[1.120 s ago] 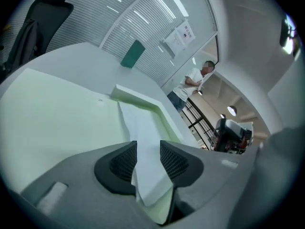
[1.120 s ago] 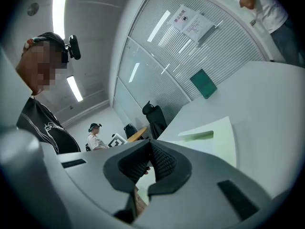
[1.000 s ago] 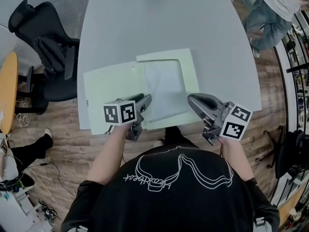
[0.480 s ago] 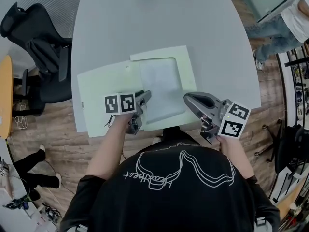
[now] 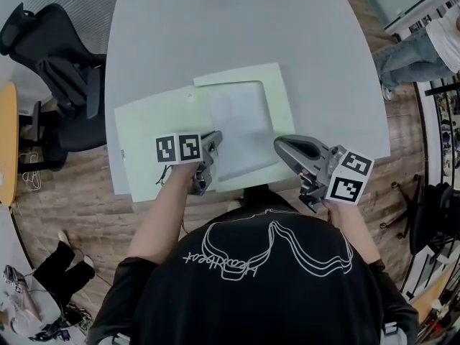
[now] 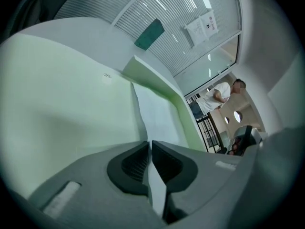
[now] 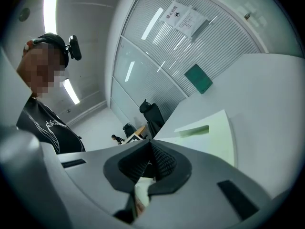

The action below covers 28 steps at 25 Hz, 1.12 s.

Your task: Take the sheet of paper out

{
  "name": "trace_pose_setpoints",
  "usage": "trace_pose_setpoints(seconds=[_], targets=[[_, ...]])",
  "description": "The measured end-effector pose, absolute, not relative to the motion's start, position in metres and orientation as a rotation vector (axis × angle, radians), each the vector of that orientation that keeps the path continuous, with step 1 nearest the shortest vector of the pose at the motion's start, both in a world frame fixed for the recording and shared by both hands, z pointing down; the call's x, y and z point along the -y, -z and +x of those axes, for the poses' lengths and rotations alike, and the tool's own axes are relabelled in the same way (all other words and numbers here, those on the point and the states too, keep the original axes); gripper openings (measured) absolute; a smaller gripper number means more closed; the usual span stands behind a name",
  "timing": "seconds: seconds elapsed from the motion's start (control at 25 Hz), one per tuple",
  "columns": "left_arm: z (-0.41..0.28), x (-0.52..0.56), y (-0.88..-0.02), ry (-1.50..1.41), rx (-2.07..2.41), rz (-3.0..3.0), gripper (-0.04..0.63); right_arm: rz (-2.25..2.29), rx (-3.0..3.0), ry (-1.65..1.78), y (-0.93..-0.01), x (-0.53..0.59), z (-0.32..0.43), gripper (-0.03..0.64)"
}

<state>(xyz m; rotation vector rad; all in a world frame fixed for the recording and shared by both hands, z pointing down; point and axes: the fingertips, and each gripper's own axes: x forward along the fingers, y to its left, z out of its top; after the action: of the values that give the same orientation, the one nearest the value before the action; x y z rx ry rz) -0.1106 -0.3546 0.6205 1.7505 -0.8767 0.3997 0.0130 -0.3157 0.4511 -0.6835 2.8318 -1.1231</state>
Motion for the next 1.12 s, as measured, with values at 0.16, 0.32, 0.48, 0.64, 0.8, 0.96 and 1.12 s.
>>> trace_pose_setpoints(seconds=[0.16,0.32,0.48,0.64,0.8,0.96,1.12], targets=[[-0.108,0.36,-0.622,-0.408,0.881,1.756,0.015,-0.68,-2.839,1.134,-0.454,0.32,0.015,0.008],[-0.11,0.357,-0.617,-0.388,0.876,1.761,0.014,-0.682,-2.842,1.136,-0.453,0.316,0.012,0.008],[-0.113,0.357,-0.616,-0.38,0.885,1.753,0.014,-0.67,-2.845,1.142,-0.454,0.315,0.011,0.008],[-0.122,0.356,-0.613,-0.383,0.914,1.747,0.014,-0.661,-2.848,1.146,-0.455,0.316,0.01,0.008],[-0.129,0.354,-0.607,-0.38,0.935,1.742,0.014,-0.64,-2.854,1.149,-0.453,0.313,0.008,0.008],[-0.146,0.349,-0.601,-0.381,0.979,1.749,0.012,-0.611,-2.866,1.152,-0.452,0.307,-0.003,0.008],[-0.164,0.343,-0.592,-0.377,1.019,1.769,0.012,-0.591,-2.875,1.152,-0.452,0.299,-0.013,0.008]])
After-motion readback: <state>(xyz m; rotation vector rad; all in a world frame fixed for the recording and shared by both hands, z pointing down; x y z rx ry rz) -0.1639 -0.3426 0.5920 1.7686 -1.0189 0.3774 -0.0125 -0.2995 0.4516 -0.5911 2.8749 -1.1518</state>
